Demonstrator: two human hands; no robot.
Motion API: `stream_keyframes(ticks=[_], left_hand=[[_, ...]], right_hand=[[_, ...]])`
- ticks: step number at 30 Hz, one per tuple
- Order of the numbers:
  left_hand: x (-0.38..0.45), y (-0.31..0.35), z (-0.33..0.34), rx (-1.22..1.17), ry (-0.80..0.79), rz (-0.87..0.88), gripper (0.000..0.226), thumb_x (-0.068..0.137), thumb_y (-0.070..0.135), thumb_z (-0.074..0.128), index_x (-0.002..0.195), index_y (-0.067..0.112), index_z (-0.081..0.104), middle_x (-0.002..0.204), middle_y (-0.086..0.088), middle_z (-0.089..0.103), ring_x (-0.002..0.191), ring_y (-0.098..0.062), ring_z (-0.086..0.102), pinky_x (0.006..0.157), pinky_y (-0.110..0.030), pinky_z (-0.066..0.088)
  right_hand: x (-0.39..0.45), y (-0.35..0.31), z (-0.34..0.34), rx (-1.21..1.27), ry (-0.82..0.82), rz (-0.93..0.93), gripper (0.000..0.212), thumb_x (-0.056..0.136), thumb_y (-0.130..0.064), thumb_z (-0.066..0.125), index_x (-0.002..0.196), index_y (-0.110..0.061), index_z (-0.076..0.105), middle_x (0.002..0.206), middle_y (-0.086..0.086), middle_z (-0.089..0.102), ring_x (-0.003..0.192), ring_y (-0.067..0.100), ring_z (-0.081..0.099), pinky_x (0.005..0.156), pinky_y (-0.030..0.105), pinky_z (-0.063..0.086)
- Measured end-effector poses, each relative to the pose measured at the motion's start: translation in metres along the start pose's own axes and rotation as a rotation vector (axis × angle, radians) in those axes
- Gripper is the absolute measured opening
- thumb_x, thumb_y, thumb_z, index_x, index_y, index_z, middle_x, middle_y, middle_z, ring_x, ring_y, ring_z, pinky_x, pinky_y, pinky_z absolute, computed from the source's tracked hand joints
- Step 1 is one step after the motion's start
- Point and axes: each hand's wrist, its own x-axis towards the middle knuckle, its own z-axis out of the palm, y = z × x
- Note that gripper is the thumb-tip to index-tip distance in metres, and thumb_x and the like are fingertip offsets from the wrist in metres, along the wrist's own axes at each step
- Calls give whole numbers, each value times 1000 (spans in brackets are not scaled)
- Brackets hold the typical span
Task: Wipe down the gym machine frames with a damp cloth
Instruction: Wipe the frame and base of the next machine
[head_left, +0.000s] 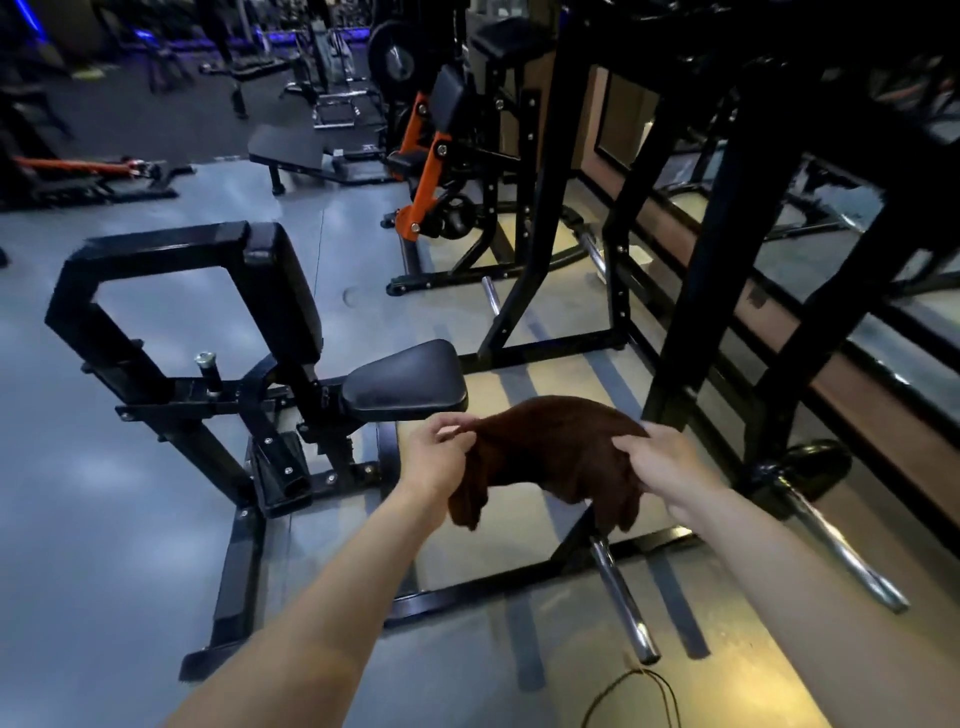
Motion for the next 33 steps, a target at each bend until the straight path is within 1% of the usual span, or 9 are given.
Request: stream_keyframes(ticks=[4, 6, 12, 15, 21, 26, 28, 31, 33], left_hand=[[-8, 1, 28, 373, 47, 209, 21, 102, 14, 62, 120, 21, 70, 113, -1, 70, 87, -14, 68, 54, -20, 52], [-11, 2, 43, 515, 31, 256, 19, 102, 18, 63, 119, 22, 71, 109, 1, 70, 72, -19, 69, 46, -29, 52], [-6, 11, 72, 650, -55, 174, 9, 105, 22, 54, 113, 26, 56, 101, -7, 72, 90, -24, 70, 77, -38, 62], [-1, 14, 91, 680, -138, 83, 11, 102, 23, 53, 109, 25, 60, 98, -6, 74, 94, -24, 71, 88, -44, 60], [-3, 12, 147, 666, -257, 42, 21, 103, 23, 57, 104, 15, 76, 95, -8, 76, 90, -26, 73, 89, -44, 61], [-15, 11, 192, 503, -216, -38, 21, 102, 18, 59, 101, 2, 74, 93, -25, 73, 76, -30, 73, 66, -39, 59], [-25, 10, 217, 364, -214, -131, 21, 103, 17, 58, 103, 1, 72, 92, -20, 72, 75, -25, 73, 57, -32, 56], [-32, 3, 260, 174, -197, -262, 21, 105, 19, 55, 110, 4, 70, 100, -15, 74, 95, -26, 70, 69, -31, 54], [-36, 3, 293, 49, -174, -322, 23, 107, 16, 52, 111, 2, 70, 86, -12, 76, 81, -25, 72, 57, -27, 55]], right_hand=[[15, 11, -64, -106, 22, -109, 20, 100, -17, 63, 91, -28, 78, 92, -1, 79, 93, 18, 73, 92, 40, 59], [19, 8, -92, -78, 21, -138, 17, 100, -16, 66, 96, -28, 77, 94, -2, 78, 93, 16, 73, 85, 33, 59], [27, -4, -142, -100, -98, -176, 15, 100, -28, 67, 105, -28, 81, 94, -6, 81, 91, 10, 76, 85, 27, 55], [28, -4, -146, -133, -56, -181, 25, 104, -37, 61, 99, -25, 82, 90, -4, 80, 86, 7, 74, 73, 15, 49], [41, 19, -154, -227, 98, -207, 43, 105, -39, 56, 79, -9, 73, 70, 6, 70, 75, 26, 68, 68, 38, 48], [53, 35, -186, -118, 161, -188, 25, 100, -37, 65, 85, -24, 80, 76, -4, 77, 81, 17, 73, 78, 38, 58], [58, 43, -191, -135, 137, -244, 20, 99, -41, 66, 90, -29, 80, 78, -16, 75, 85, 9, 71, 79, 33, 58], [62, 49, -190, -179, 21, -382, 26, 102, -45, 61, 95, -28, 80, 82, -18, 76, 87, 1, 70, 81, 30, 57], [67, 55, -195, -229, -85, -469, 32, 104, -46, 57, 95, -26, 79, 85, -12, 76, 85, 2, 71, 80, 36, 58]])
